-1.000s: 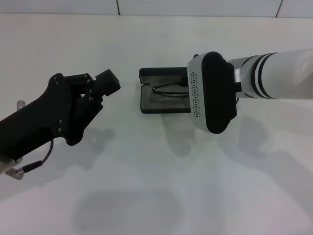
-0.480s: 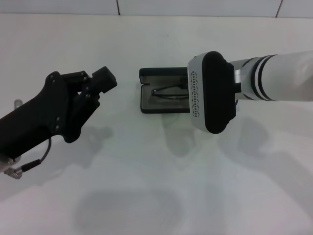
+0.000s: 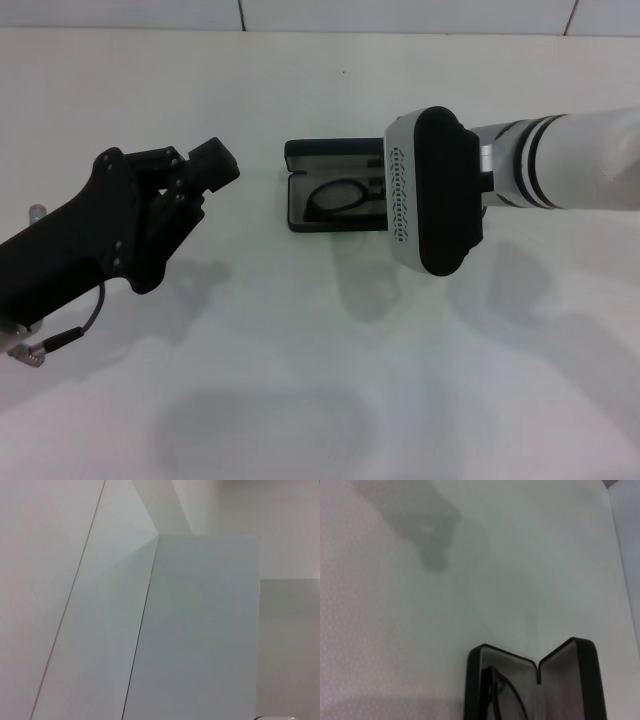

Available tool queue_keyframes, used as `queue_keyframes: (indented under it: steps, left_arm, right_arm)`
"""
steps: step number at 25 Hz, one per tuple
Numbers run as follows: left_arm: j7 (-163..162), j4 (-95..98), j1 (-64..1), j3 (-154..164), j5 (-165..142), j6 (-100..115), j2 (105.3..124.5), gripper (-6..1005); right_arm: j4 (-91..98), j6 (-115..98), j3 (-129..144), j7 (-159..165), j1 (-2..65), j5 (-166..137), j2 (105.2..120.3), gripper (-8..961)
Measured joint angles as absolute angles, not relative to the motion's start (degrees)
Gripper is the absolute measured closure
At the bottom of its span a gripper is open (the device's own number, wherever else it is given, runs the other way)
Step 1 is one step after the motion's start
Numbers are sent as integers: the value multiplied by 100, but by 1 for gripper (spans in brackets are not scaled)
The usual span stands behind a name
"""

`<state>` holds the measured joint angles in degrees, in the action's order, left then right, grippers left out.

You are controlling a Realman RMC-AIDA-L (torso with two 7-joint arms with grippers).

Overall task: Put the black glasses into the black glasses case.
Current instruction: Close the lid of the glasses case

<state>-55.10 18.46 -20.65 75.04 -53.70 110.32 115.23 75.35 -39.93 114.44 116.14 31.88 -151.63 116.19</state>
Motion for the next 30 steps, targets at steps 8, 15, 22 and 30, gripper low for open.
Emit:
queue_keyframes:
  steps: [8, 15, 22, 30]
  left_arm:
    - [-5525, 1857, -2099, 7501, -5371, 11032, 11529, 955]
    - [-5836, 1994, -2137, 7199, -5334, 11030, 11447, 955]
    - [-6080, 2174, -2534, 7049, -5436, 10864, 11301, 955]
    - [-6679, 2194, -3639, 7049, -6407, 9605, 11172, 949]
  right_arm:
    - [8136, -4015, 11437, 11725, 2660, -15018, 11619, 829]
    - [8928, -4310, 11116, 11853, 1954, -13805, 11582, 829]
    - [9294, -6266, 9268, 10971, 1097, -10562, 11538, 829]
    - [8417, -8122, 7564, 9336, 91, -8593, 11531, 829]
